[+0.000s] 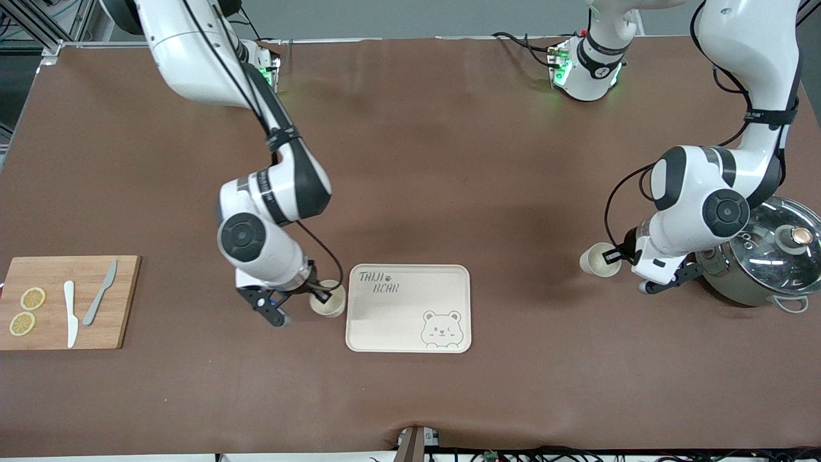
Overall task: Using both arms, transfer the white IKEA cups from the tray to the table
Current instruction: 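Carry the cups apart, left toward the pot, right toward the board, then lower both cups onto the table and open both grippers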
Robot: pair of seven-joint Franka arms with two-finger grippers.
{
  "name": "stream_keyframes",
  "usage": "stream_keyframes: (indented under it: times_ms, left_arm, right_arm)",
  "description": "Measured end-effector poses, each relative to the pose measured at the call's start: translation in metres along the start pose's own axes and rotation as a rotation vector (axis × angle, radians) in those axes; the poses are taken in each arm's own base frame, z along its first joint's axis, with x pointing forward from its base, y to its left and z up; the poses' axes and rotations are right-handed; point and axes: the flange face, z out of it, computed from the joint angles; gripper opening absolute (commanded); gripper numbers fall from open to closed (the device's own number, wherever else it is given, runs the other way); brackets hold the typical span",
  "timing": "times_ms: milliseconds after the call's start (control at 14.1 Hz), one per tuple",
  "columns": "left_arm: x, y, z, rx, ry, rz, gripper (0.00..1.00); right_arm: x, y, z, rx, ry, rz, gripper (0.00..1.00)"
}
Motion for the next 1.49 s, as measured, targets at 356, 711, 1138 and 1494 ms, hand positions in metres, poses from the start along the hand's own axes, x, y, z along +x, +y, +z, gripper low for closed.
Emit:
stream_keyframes:
  times_ms: [356, 711, 1138, 1494]
  left_arm:
    - [-0.003, -0.035, 0.033, -0.016, 0.025, 0.027, 0.0]
    - [-0.013, -0.04, 0.053, -0.016, 0.022, 0.026, 0.0]
    - [-0.01, -0.048, 0.056, -0.017, 0.018, 0.013, 1.0]
    - [-0.002, -0.046, 0.023, -0.027, 0.056, 0.012, 1.0]
  right_arm:
    - [0.013, 0.049, 0.001, -0.032, -0.035, -0.115, 0.0]
    - [0.056, 0.164, -0.005, -0.023, -0.047, -0.238, 0.0]
    - [0.09, 0.291, -0.005, 0.006, -0.055, -0.349, 0.0]
    - [0.122, 0.39, 0.021, 0.009, -0.05, -0.439, 0.0]
